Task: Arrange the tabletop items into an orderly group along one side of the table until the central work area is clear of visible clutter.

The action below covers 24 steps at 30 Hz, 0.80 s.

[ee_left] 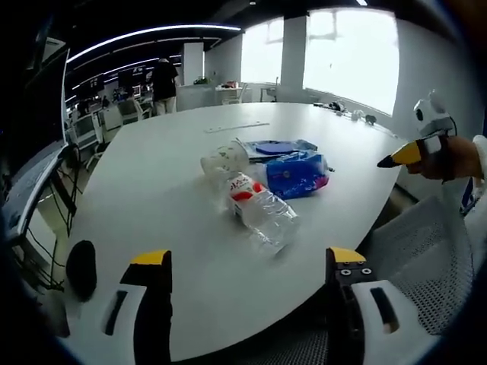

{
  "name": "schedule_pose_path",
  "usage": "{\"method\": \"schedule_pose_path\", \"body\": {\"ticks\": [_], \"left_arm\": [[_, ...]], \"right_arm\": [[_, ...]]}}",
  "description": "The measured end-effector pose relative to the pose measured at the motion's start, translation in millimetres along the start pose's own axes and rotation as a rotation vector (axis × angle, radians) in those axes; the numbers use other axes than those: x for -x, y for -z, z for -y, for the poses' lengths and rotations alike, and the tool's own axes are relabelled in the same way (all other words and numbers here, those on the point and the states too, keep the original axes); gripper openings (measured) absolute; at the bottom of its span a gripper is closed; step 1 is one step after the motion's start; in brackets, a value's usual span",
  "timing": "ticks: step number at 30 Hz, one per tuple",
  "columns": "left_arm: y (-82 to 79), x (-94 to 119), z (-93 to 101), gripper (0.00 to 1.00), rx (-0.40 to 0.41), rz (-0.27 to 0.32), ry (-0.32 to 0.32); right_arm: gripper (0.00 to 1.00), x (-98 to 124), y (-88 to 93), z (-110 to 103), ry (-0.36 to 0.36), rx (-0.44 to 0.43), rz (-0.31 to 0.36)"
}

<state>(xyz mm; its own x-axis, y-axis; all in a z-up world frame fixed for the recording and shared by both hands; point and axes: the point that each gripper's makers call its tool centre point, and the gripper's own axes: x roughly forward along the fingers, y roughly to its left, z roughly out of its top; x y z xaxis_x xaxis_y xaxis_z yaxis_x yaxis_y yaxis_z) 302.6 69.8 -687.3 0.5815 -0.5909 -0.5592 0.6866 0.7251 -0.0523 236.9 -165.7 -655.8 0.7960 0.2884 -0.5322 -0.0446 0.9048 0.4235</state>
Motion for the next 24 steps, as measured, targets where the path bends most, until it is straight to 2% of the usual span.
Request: {"method": "schedule_pose_path", "body": {"ticks": [4, 7, 9, 12, 15, 20, 24], "left_arm": [[-5.0, 4, 0.5, 0.84, 0.019, 0.025, 0.013], [-2.6, 2, 2.6, 0.83, 0.025, 0.012, 0.028], [-1.1, 1, 4.2, 0.83, 0.018, 0.002, 0.033], [-4.0, 3, 3.7, 0.83, 0.016, 0.018, 0.03], [-3.9, 2, 2.0, 0.83, 0.025, 0.017, 0.028], [-4.6, 2, -1.4, 0.83, 0.018, 0.02, 0.008], [-12.4, 4, -0.7, 0.85, 0.03, 0.06, 0.011]], "right_arm": [[0.85, -4, -3.4, -8, 0.001, -0.012, 0.017], [0.84, -4, -11.4, -16, -0.012, -0.027, 0.032], [0.84, -7, -17.3, -15, -0.018, -0.029, 0.041], [0.83, -11, -24.6, -12, -0.017, -0.049, 0.035], [0.81, -15, -38.4, -14, -0.038, -0.042, 0.05], [0.8, -28, -47.5, -17, -0.067, -0.024, 0.011], [0.79, -42, -60.2, -24, -0.109, 0.018, -0.007]]}}
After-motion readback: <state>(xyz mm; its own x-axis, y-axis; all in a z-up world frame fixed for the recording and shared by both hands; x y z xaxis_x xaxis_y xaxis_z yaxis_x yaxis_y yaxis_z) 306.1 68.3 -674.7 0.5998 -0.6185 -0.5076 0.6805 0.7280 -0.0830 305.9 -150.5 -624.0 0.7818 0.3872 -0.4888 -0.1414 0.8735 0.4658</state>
